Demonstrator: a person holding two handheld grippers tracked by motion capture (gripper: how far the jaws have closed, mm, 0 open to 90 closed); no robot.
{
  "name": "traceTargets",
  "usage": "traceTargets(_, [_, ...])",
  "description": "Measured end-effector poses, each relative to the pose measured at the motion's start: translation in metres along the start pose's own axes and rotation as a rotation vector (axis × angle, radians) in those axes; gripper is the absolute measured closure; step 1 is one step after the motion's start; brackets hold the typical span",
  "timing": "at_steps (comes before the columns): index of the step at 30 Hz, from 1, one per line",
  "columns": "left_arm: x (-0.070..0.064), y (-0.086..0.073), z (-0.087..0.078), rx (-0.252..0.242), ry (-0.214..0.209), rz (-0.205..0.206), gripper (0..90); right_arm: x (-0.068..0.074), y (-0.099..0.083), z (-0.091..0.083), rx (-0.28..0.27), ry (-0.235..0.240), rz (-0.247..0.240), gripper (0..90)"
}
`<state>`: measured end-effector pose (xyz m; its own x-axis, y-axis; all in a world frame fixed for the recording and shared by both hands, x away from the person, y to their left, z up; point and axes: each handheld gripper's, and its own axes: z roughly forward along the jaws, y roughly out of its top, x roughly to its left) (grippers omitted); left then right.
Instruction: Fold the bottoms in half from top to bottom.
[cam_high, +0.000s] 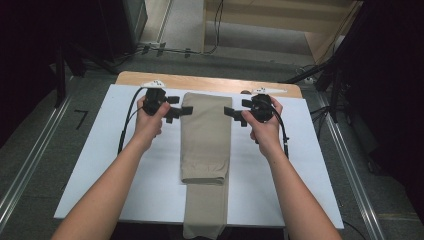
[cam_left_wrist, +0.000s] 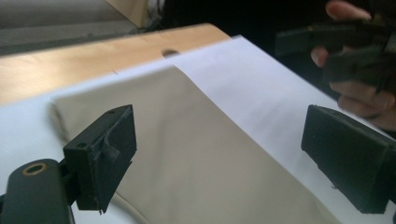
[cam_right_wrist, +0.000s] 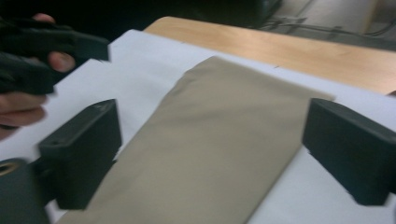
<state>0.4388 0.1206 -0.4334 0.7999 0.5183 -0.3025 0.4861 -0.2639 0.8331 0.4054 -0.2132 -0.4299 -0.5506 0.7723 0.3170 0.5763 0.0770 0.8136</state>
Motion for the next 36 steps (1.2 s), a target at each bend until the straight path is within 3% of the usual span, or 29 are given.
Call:
traceTargets(7, [-0.033, -0.038, -0.006, 0.042, -0.054, 0.02, 0.0, 0.025, -0.035, -0.02, -0.004, 0.041, -0.035, 0.0])
traceTargets(10, [-0.049, -0.053, -0.012, 0.05, -0.07, 0.045, 0.0, 0.035, -0.056, -0.028, 0.003, 0.068, -0.045, 0.0])
traceTargets(18, [-0.082, -0.104, -0.023, 0.111, -0.124, 0.05, 0.0, 0.067, -0.117, -0.042, 0.058, 0.097, -0.114, 0.0])
traceTargets(22, [-0.094, -0.123, -0.028, 0.109, -0.12, 0.045, 2.0, 0.081, -0.136, -0.042, 0.08, 0.121, -0.133, 0.0])
traceTargets(24, [-0.1, -0.13, -0.029, 0.112, -0.094, 0.057, 5.0, 0.089, -0.144, -0.04, 0.096, 0.127, -0.15, 0.0])
traceTargets(28, [-0.11, -0.135, -0.029, 0.145, -0.043, 0.09, 14.3, 0.1, -0.156, -0.035, 0.117, 0.104, -0.177, 12.5])
traceTargets(34, [-0.112, -0.139, -0.027, 0.177, 0.025, 0.111, 28.2, 0.109, -0.168, -0.029, 0.171, -0.038, -0.276, 25.4])
traceTargets(36, [-0.112, -0.14, -0.025, 0.19, 0.052, 0.109, 32.4, 0.108, -0.171, -0.029, 0.168, -0.089, -0.267, 31.0])
